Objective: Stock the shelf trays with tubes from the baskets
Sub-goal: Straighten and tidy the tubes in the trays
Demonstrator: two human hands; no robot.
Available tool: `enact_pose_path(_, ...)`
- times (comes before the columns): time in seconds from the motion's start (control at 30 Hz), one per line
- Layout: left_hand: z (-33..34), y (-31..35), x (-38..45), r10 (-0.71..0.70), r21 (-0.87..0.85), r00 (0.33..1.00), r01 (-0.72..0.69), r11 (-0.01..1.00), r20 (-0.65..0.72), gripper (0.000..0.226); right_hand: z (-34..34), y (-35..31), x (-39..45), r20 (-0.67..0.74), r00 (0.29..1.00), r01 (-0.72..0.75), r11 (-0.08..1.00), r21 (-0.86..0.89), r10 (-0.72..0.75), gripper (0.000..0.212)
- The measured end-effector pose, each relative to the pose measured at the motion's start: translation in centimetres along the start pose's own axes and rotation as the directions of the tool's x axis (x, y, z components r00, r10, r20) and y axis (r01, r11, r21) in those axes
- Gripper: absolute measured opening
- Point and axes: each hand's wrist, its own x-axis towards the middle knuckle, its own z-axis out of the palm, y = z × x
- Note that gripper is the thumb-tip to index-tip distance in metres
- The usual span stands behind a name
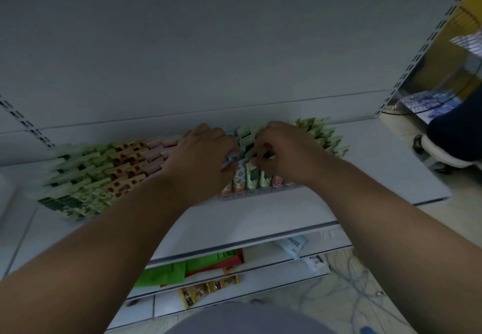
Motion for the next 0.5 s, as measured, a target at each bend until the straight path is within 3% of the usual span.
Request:
enact_pose_path(0.2, 0.4, 0.2, 3.1, -0.090, -0.014, 0.995, 0.091, 0.996, 0.051, 0.019, -2.0, 2.8, 0.8, -0.026, 1.000, 0.013, 1.000, -0.020, -0.014, 0.011)
enact_pose_path(0.27, 0.1, 0.7, 4.7, -0.134, -0.010, 0.980, 0.137, 0.990, 0.144, 0.030, -2.3, 3.5, 1.4, 0.026, 0.999, 0.030, 0.999, -0.040, -0.029, 0.013)
enact_pose_path(0.37, -0.1, 1.1, 6.3, -0.114, -0.017, 0.968, 0.120, 0.993, 0.222, 0.041, -2.3, 3.6, 2.1, 0.098, 0.994, 0.062, 0.997, -0.045, -0.057, 0.013)
enact_pose_path(0.5, 0.4, 0.9, 6.9, -0.061, -0.003, 0.957, 0.065, 0.998, 0.284, 0.037, -2.1, 3.4, 2.7, 0.129, 0.990, 0.066, 0.996, -0.055, -0.059, 0.009)
